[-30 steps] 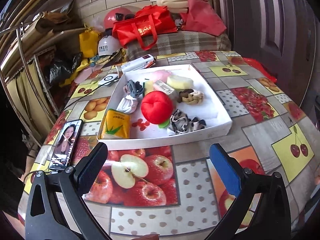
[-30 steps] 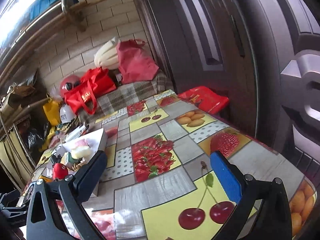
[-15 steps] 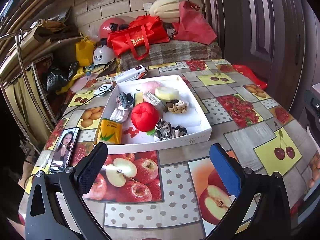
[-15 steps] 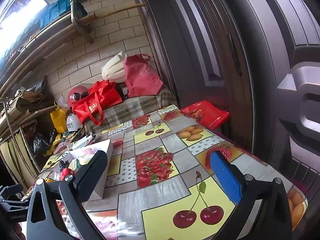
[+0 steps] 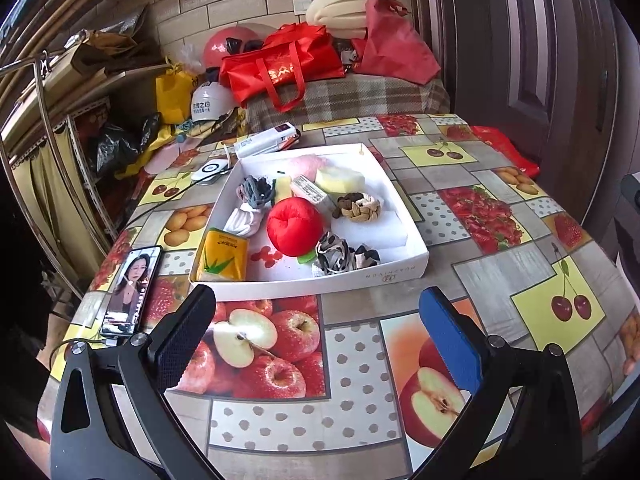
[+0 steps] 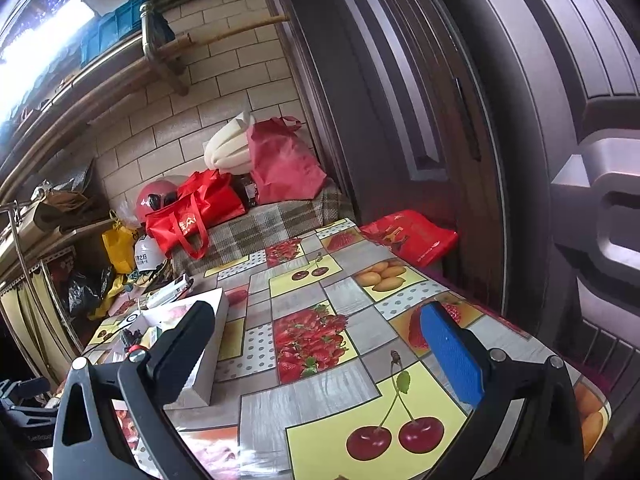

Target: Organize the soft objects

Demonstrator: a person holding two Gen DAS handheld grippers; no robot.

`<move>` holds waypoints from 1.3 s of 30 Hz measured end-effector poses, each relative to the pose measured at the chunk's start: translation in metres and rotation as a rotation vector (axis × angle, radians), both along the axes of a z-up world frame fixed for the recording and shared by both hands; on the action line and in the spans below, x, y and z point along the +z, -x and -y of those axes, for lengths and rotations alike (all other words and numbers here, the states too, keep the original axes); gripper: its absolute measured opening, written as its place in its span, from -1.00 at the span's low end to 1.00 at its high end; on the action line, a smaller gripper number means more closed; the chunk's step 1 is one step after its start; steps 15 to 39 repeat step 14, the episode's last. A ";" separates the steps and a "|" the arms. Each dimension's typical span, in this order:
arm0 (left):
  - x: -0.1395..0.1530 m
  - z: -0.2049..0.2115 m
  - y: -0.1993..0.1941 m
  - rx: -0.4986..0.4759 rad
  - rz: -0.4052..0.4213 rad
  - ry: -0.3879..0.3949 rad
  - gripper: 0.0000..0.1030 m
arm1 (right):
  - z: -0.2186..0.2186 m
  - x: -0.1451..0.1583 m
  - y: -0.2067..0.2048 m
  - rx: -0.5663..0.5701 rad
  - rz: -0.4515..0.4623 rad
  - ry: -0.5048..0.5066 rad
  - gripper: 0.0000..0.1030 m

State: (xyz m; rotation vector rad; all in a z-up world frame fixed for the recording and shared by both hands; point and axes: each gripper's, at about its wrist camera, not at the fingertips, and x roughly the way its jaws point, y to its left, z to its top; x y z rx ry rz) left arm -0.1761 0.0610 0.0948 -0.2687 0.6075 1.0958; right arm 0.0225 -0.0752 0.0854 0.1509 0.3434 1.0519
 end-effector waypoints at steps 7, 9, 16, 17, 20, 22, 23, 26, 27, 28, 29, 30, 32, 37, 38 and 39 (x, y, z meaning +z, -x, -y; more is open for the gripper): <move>-0.004 -0.004 -0.001 0.011 0.001 0.020 0.99 | 0.001 -0.001 -0.002 0.002 -0.009 -0.002 1.00; -0.005 -0.005 0.001 0.013 0.005 0.022 0.99 | 0.001 -0.001 0.000 0.001 -0.007 -0.001 1.00; -0.004 -0.004 0.002 0.004 0.011 0.009 0.99 | 0.001 0.000 0.002 0.005 -0.011 -0.004 1.00; -0.004 -0.004 0.002 0.004 0.011 0.009 0.99 | 0.001 0.000 0.002 0.005 -0.011 -0.004 1.00; -0.004 -0.004 0.002 0.004 0.011 0.009 0.99 | 0.001 0.000 0.002 0.005 -0.011 -0.004 1.00; -0.004 -0.004 0.002 0.004 0.011 0.009 0.99 | 0.001 0.000 0.002 0.005 -0.011 -0.004 1.00; -0.004 -0.004 0.002 0.004 0.011 0.009 0.99 | 0.001 0.000 0.002 0.005 -0.011 -0.004 1.00; -0.004 -0.004 0.002 0.004 0.011 0.009 0.99 | 0.001 0.000 0.002 0.005 -0.011 -0.004 1.00; -0.004 -0.004 0.002 0.004 0.011 0.009 0.99 | 0.001 0.000 0.002 0.005 -0.011 -0.004 1.00; -0.004 -0.004 0.002 0.004 0.011 0.009 0.99 | 0.001 0.000 0.002 0.005 -0.011 -0.004 1.00; -0.004 -0.004 0.002 0.004 0.011 0.009 0.99 | 0.001 0.000 0.002 0.005 -0.011 -0.004 1.00; -0.004 -0.004 0.002 0.004 0.011 0.009 0.99 | 0.001 0.000 0.002 0.005 -0.011 -0.004 1.00; -0.004 -0.004 0.002 0.004 0.011 0.009 0.99 | 0.001 0.000 0.002 0.005 -0.011 -0.004 1.00; -0.004 -0.004 0.002 0.004 0.011 0.009 0.99 | 0.001 0.000 0.002 0.005 -0.011 -0.004 1.00; -0.004 -0.004 0.002 0.004 0.011 0.009 0.99 | 0.001 0.000 0.002 0.005 -0.011 -0.004 1.00; -0.004 -0.004 0.002 0.004 0.011 0.009 0.99 | 0.001 0.000 0.002 0.005 -0.011 -0.004 1.00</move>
